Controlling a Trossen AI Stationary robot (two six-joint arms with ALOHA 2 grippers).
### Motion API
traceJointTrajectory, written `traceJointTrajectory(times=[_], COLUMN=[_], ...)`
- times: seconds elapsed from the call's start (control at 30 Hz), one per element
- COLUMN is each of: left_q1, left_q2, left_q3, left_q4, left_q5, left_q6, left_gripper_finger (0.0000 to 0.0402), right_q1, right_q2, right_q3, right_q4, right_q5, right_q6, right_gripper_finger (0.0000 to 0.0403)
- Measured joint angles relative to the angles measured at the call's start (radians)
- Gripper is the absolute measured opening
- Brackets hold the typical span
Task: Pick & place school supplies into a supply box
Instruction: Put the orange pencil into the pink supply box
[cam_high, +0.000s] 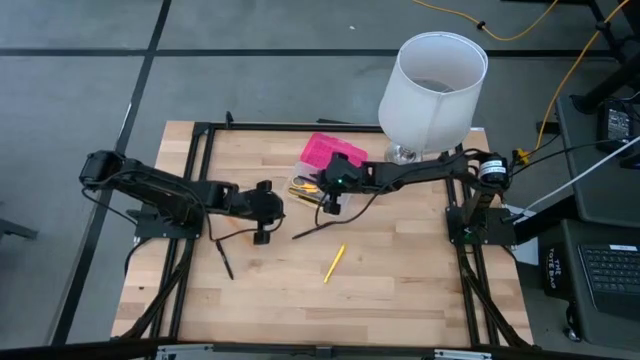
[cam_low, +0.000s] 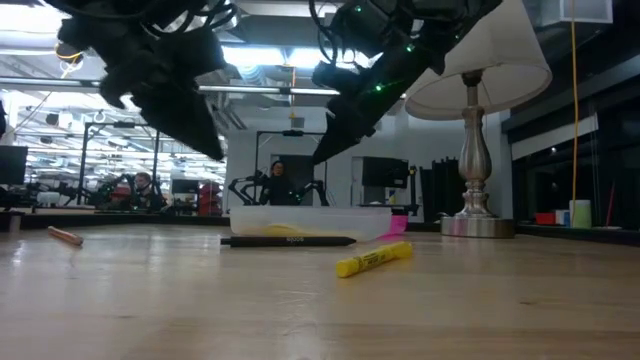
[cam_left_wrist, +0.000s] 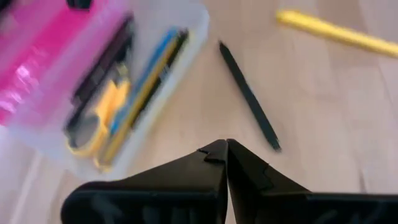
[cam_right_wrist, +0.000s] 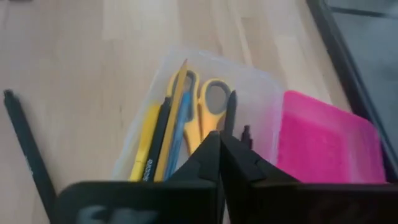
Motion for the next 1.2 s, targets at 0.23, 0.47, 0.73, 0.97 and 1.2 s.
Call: traceJointTrajectory(times=[0.23,0.47,0.73,0.97,1.2], left_q1=[-0.055,-0.077,-0.083,-0.084,-0.115], left_q2=[0.000,0.000,0.000,0.000,0.000], left_q3=[0.130,0.163,0.163,0.164,0.164], left_q4=[-0.382,-0.599,-0.653,-0.694,-0.780], left_q5=[-0.011,-0.005,0.015,0.042,0.041], left_q6=[-0.169,-0.260,-0.263,-0.278,-0.289], left_gripper_finger=[0.0003,0.0004,0.0004,0.0035,0.0094], right_q1=[0.013,0.014,0.014,0.014,0.013], right_q2=[0.000,0.000,0.000,0.000,0.000], right_q3=[-0.131,-0.179,-0.179,-0.179,-0.179], right_q4=[0.182,0.413,0.429,0.429,0.430], right_q5=[-0.054,-0.159,-0.160,-0.166,-0.268], right_q6=[-0.003,-0.084,-0.084,-0.084,-0.091], right_gripper_finger=[0.0017,0.0009,0.0020,0.0015,0.0008])
